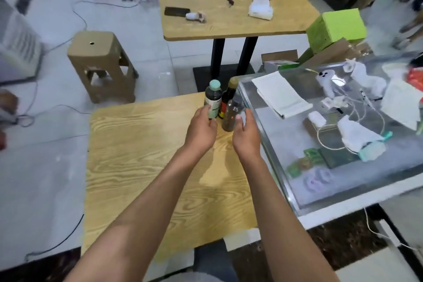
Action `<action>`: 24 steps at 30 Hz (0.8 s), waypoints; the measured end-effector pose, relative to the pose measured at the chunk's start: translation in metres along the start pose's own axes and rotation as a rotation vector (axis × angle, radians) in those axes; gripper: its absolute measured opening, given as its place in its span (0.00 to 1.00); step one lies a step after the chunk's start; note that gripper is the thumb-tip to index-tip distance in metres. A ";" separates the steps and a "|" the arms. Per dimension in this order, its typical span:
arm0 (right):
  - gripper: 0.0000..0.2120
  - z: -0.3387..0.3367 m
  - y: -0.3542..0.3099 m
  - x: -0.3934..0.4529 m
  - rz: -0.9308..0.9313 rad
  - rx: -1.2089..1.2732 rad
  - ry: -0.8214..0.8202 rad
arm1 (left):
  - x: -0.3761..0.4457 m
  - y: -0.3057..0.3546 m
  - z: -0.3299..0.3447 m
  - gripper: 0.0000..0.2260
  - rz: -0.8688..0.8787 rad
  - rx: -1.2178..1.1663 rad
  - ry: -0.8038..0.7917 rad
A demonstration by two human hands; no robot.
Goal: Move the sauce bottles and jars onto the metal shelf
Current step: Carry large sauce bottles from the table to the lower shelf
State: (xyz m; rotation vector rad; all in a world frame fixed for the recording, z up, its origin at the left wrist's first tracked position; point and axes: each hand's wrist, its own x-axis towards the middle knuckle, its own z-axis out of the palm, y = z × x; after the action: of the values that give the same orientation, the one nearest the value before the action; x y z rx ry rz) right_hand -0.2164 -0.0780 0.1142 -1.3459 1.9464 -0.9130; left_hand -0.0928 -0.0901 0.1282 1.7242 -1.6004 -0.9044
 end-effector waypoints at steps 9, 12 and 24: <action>0.20 0.036 0.025 0.120 0.078 -0.022 0.058 | 0.152 -0.010 0.037 0.35 -0.238 -0.066 0.034; 0.12 0.042 0.033 0.135 0.041 -0.060 0.070 | 0.176 -0.013 0.048 0.35 -0.175 -0.028 -0.072; 0.18 0.048 0.042 0.137 0.048 -0.044 0.138 | 0.172 -0.049 0.050 0.19 -0.015 0.223 0.077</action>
State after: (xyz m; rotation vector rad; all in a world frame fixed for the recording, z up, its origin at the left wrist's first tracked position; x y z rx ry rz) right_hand -0.2435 -0.2073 0.0402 -1.2852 2.1051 -0.9678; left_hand -0.0993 -0.2570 0.0467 1.9000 -1.6919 -0.6776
